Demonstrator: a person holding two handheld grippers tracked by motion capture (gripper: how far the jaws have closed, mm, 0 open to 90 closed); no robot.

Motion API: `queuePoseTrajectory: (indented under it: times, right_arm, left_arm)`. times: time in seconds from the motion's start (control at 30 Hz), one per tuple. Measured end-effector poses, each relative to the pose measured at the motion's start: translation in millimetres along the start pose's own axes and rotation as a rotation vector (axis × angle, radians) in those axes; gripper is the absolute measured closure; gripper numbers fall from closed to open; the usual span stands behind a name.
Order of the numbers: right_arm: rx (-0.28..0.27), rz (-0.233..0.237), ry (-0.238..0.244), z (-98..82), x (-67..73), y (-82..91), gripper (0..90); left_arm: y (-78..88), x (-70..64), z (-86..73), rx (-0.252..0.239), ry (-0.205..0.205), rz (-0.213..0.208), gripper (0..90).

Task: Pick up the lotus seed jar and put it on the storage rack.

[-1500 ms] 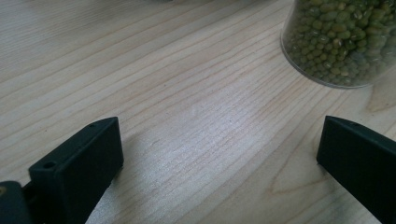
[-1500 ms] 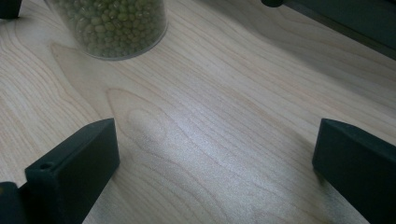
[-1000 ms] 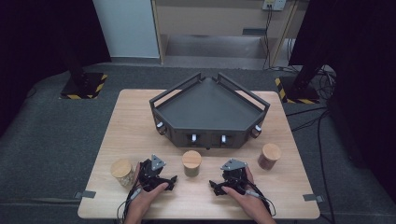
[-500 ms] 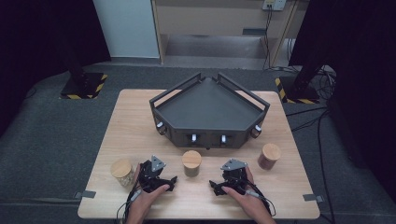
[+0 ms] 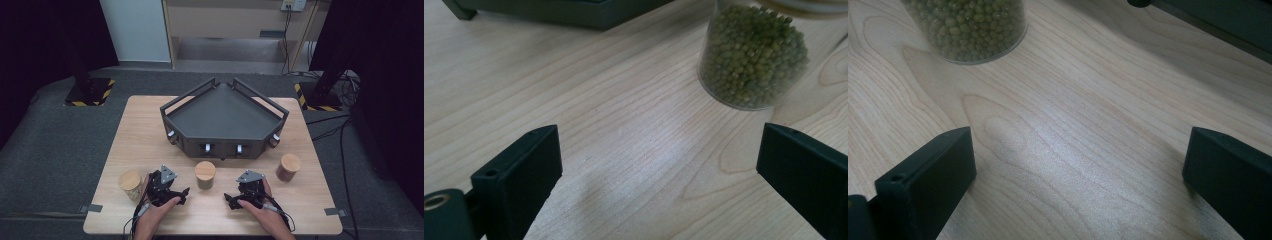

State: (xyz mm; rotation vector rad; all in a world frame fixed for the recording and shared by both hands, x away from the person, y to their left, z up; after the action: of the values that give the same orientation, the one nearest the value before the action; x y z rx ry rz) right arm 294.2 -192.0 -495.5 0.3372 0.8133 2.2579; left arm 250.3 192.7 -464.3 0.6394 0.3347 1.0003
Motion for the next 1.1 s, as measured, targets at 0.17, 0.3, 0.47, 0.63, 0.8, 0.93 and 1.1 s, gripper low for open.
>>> queuePoseTrajectory:
  times: [0.17, 0.3, 0.47, 0.63, 0.8, 0.93, 1.1]
  right_arm:
    - [0.000, 0.000, 0.000, 0.0, 0.0, 0.0, 0.7]
    - [0.000, 0.000, 0.000, 0.0, 0.0, 0.0, 0.7]
    - [0.000, 0.000, 0.000, 0.0, 0.0, 0.0, 0.7]
    - [0.000, 0.000, 0.000, 0.0, 0.0, 0.0, 0.7]
    - [0.000, 0.000, 0.000, 0.0, 0.0, 0.0, 0.7]
    - [0.000, 0.000, 0.000, -0.1, 0.1, 0.0, 0.7]
    - [-0.001, -0.001, 0.000, -0.2, 0.1, 0.1, 0.7]
  left_arm:
    - [5.4, -0.7, 3.2, -0.001, -0.011, -0.001, 3.3]
    - [9.6, -0.8, 4.0, -0.008, -0.019, 0.003, 3.8]
    - [17.1, -2.7, 8.7, -0.018, -0.029, -0.004, 3.9]
    - [25.8, -3.8, 14.8, -0.036, -0.037, -0.012, 3.9]
    - [35.4, -4.2, 21.8, -0.050, -0.044, -0.011, 3.9]
    - [41.6, -4.2, 27.1, -0.051, -0.053, -0.012, 3.9]
    - [47.7, -3.9, 31.4, -0.057, -0.061, -0.014, 3.8]
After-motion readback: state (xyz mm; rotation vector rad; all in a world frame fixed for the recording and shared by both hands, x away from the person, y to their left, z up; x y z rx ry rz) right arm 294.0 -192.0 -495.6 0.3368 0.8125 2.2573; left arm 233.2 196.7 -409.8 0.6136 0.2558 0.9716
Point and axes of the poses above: each handheld gripper's, and its own axes: y roughly backward along the jaws, z roughly out of its top, x roughly to its left, the point moved 5 cm from there along -y, roughly forward along the jaws, and after that the axes turned 4 degrees about -x, right-handed, at the moved point
